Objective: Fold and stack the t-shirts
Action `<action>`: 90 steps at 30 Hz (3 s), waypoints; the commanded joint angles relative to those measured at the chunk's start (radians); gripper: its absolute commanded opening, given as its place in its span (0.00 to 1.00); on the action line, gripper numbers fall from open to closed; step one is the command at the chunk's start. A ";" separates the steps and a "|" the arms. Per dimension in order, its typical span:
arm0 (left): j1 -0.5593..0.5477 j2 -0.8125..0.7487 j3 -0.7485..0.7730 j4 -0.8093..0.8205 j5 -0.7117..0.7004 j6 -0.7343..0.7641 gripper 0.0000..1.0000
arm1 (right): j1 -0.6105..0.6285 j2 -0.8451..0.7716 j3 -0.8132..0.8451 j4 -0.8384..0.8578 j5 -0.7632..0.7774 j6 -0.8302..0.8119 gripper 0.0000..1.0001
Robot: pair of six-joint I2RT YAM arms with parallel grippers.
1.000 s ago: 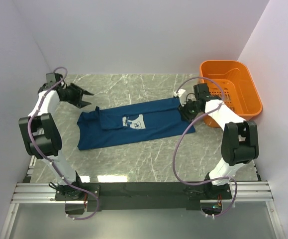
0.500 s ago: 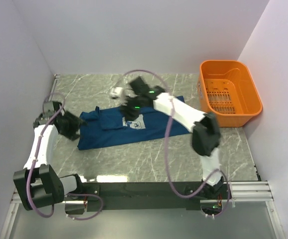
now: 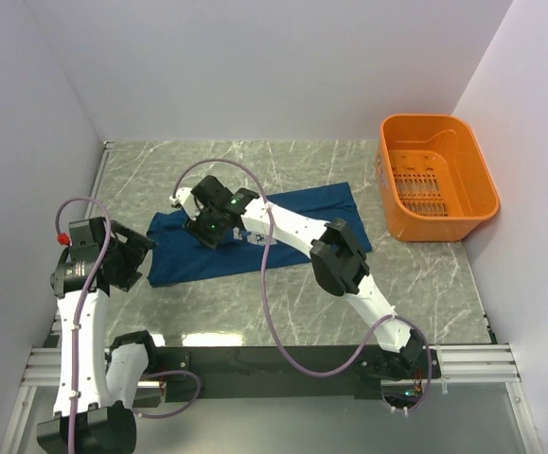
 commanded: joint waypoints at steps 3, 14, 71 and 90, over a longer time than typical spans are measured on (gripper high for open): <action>0.003 -0.007 -0.021 -0.020 -0.009 -0.010 0.87 | 0.011 0.045 0.070 0.059 0.072 0.034 0.56; 0.002 -0.021 -0.018 -0.040 -0.010 0.001 0.87 | 0.051 0.103 0.098 0.060 0.109 0.024 0.56; 0.000 0.465 0.018 0.100 0.037 0.265 0.54 | -0.475 -0.659 -0.684 -0.031 -0.443 -0.341 0.55; -0.027 0.830 0.195 0.134 0.051 0.481 0.52 | -0.834 -0.932 -1.083 -0.058 -0.459 -0.342 0.54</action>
